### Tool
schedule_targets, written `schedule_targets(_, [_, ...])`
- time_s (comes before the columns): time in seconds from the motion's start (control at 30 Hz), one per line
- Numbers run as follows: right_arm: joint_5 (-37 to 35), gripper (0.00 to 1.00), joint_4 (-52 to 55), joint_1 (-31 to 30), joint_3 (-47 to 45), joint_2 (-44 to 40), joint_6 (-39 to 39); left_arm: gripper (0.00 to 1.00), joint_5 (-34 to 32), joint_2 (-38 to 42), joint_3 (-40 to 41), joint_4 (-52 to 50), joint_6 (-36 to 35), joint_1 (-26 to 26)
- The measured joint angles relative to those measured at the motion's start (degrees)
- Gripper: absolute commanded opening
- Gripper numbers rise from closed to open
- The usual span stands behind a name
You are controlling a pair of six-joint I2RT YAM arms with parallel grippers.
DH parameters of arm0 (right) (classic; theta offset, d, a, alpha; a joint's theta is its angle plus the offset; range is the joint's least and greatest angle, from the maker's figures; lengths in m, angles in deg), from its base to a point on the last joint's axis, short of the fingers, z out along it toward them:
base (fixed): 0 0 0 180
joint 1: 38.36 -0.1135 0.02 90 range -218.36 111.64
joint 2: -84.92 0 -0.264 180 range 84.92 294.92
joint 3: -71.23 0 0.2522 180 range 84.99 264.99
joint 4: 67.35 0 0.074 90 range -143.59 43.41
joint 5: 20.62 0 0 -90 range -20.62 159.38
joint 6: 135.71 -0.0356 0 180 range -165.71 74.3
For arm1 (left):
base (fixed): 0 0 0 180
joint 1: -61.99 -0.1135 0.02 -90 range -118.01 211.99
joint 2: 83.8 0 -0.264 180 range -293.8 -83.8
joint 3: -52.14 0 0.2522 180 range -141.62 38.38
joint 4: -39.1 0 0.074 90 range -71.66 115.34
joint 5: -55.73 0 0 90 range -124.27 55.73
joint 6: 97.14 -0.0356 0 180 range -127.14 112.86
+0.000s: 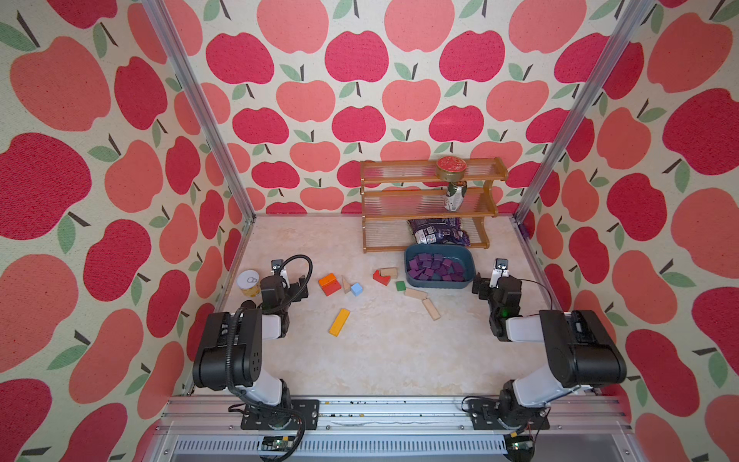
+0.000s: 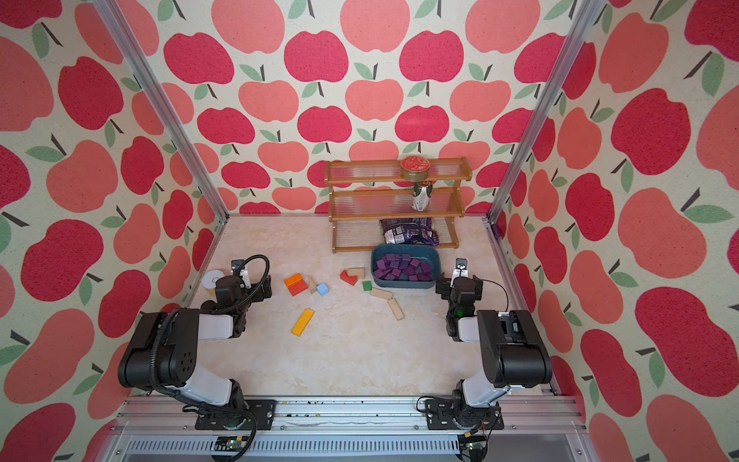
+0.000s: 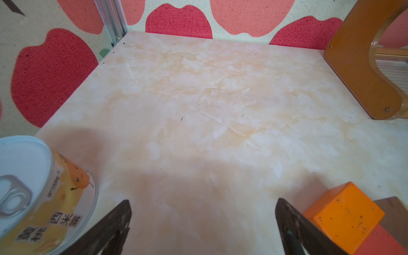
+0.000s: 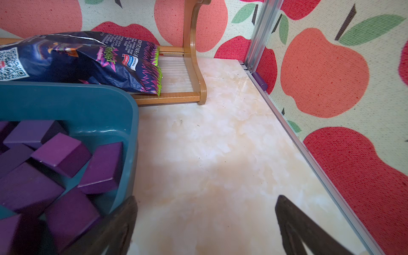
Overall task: Pick purple bricks into the storage bin
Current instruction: Reset both arms
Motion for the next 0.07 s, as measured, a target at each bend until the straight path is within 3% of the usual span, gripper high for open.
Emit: schedule_targets(0.07, [0.00, 0.99, -0.02, 0.00, 0.00, 0.00, 0.02, 0.99, -0.02, 0.00, 0.00, 0.00, 0.00, 0.00])
